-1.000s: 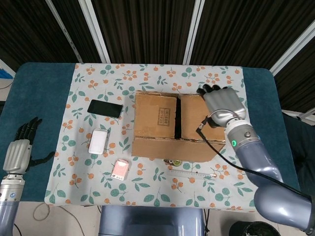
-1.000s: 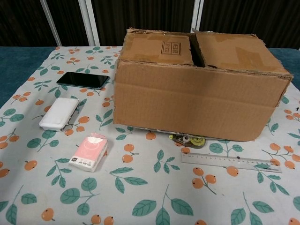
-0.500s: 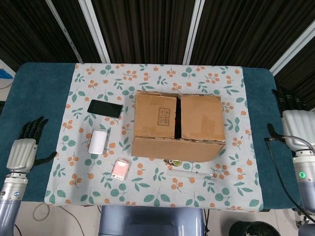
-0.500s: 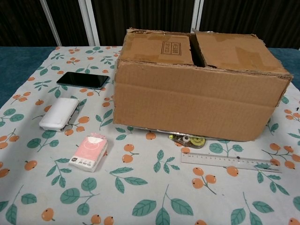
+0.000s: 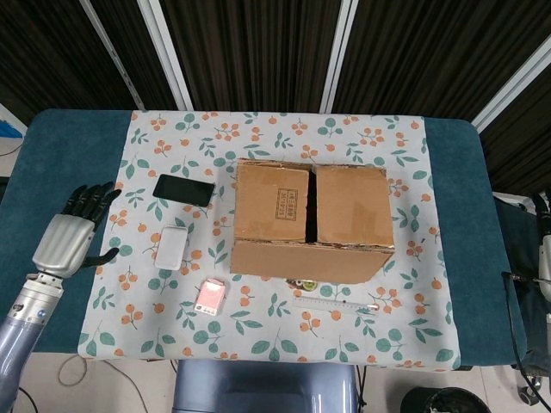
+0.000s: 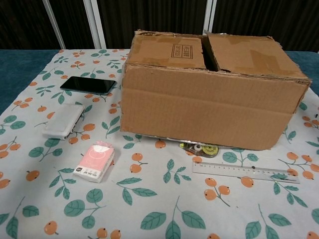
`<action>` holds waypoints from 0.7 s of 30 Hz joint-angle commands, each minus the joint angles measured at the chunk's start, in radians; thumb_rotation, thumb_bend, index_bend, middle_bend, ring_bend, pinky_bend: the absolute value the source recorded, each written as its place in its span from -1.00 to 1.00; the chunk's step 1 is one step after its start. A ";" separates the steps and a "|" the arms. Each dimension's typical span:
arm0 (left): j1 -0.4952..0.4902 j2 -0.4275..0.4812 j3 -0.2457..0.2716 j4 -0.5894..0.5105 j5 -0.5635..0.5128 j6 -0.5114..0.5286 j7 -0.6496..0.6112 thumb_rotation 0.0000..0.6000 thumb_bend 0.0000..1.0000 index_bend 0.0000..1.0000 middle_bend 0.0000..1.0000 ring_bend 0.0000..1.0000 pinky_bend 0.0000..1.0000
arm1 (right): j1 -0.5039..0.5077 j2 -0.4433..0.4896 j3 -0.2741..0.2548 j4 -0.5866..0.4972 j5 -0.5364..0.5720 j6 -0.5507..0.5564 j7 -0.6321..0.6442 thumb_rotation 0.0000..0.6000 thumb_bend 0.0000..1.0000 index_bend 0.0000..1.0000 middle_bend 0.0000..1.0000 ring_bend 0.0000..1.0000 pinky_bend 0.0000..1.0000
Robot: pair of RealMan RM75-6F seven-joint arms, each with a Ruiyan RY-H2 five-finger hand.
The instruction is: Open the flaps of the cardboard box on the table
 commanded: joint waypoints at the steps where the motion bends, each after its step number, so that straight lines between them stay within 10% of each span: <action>1: -0.125 0.066 -0.059 -0.046 -0.006 -0.143 0.015 1.00 -0.51 -1.00 -1.00 -1.00 -0.87 | -0.031 -0.049 0.009 0.075 -0.035 0.021 0.064 1.00 -0.08 -0.98 -1.00 -1.00 -0.57; 10: -0.411 0.078 -0.145 -0.004 0.001 -0.435 0.037 1.00 0.18 -1.00 -1.00 -1.00 -0.80 | -0.061 -0.100 0.038 0.169 -0.066 0.003 0.160 1.00 0.02 -0.94 -1.00 -1.00 -0.57; 21: -0.717 -0.013 -0.157 0.128 0.028 -0.731 0.078 1.00 0.42 -0.83 -0.74 -0.81 -0.54 | -0.081 -0.115 0.070 0.198 -0.072 -0.023 0.206 1.00 0.02 -0.91 -1.00 -1.00 -0.57</action>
